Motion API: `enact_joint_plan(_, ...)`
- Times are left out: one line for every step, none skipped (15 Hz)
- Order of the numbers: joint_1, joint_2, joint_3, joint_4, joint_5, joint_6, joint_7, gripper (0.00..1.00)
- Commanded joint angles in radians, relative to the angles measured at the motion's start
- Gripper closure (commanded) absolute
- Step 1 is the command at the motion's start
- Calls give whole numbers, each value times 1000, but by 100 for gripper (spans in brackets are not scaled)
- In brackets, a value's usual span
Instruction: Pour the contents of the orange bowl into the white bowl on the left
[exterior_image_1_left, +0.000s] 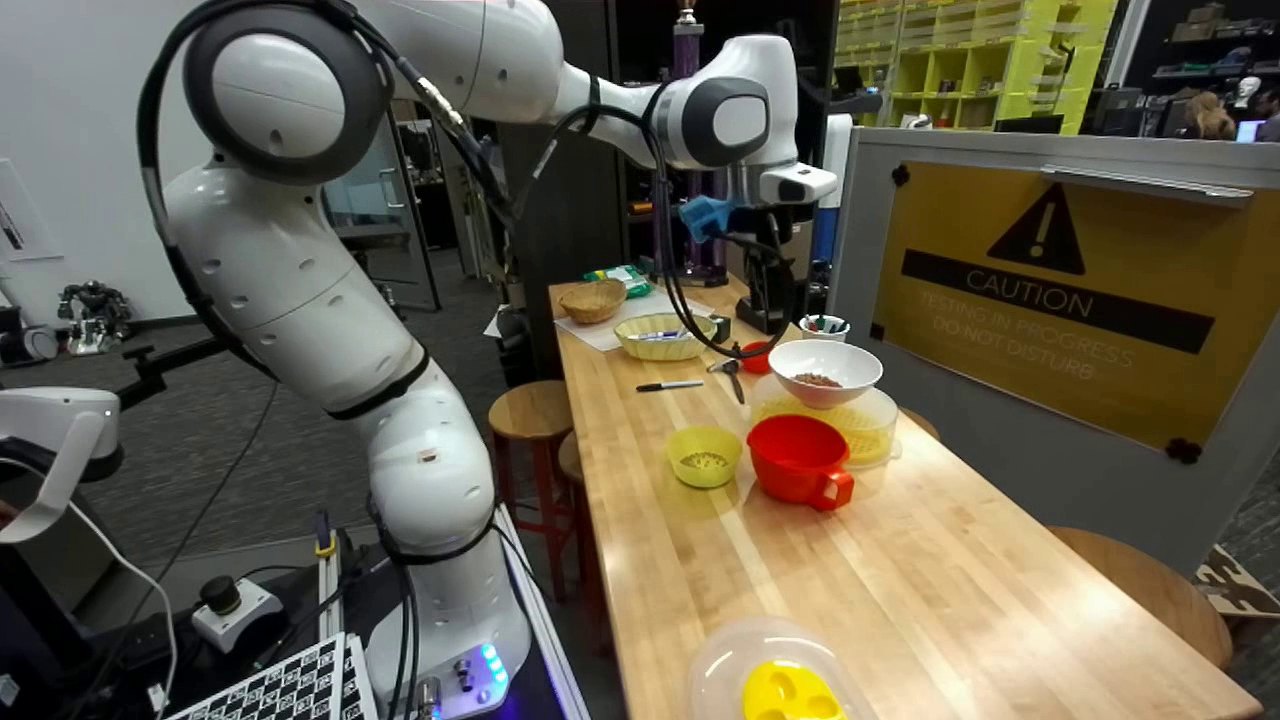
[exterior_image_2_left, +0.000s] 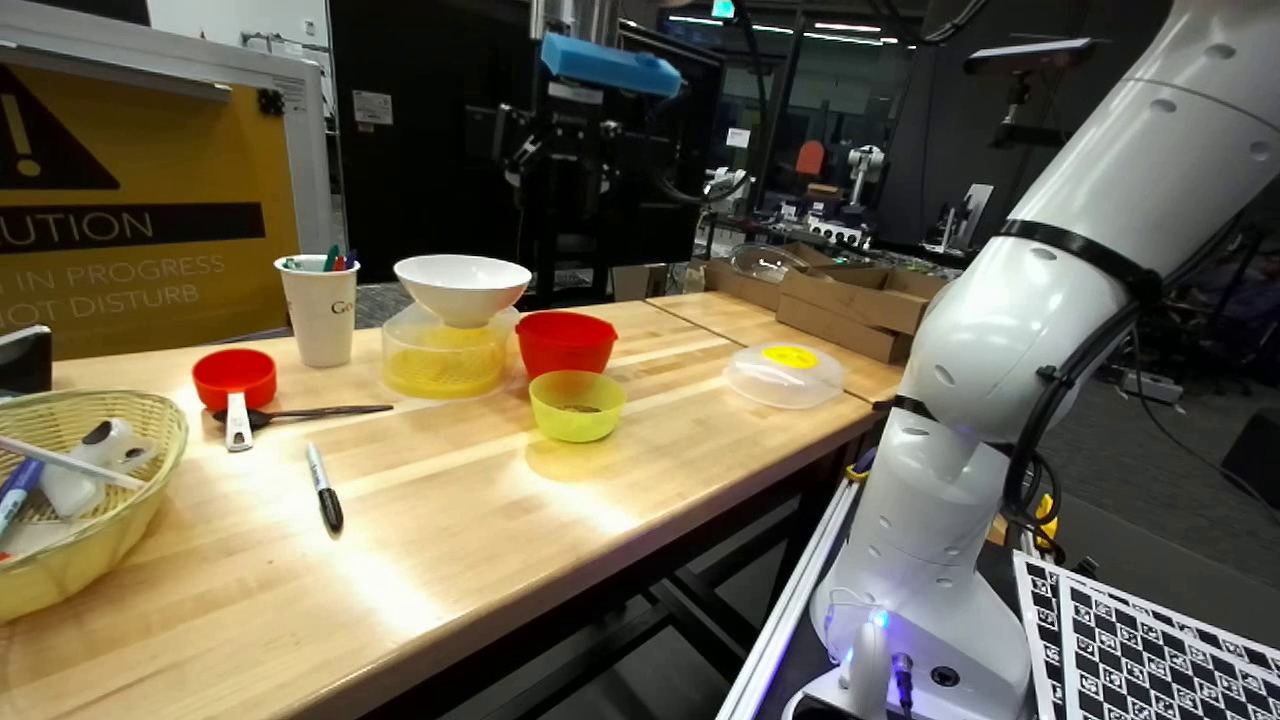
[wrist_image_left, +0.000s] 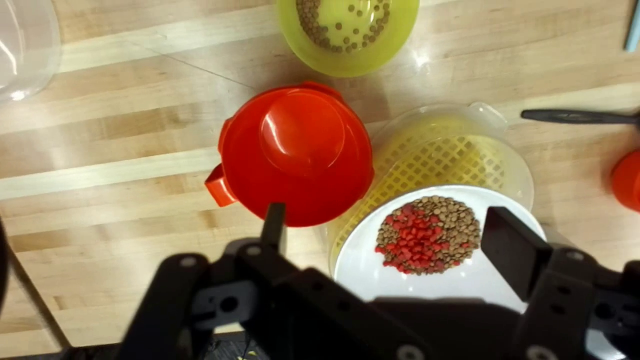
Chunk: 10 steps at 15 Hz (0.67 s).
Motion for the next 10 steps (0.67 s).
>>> enact_joint_plan(15,-82,-13,-29,79,-67,-167,0)
enact_joint_plan(16,-90,-17,-25,92,-99,-210,0)
enact_joint_plan(18,-96,-24,-19,107,-138,-258,0)
enact_joint_plan(17,-103,-29,-15,111,-173,-303,0)
enact_joint_plan(14,-108,-32,-13,108,-200,-337,0)
enact_joint_plan(-3,-76,-7,-4,91,-155,-266,0)
enact_joint_plan(-2,-82,-12,-4,91,-175,-293,0)
enact_joint_plan(-2,-87,-16,-4,91,-184,-308,0)
enact_joint_plan(-2,-88,-18,-4,91,-188,-314,0)
enact_joint_plan(-2,-88,-18,-4,90,-188,-317,0)
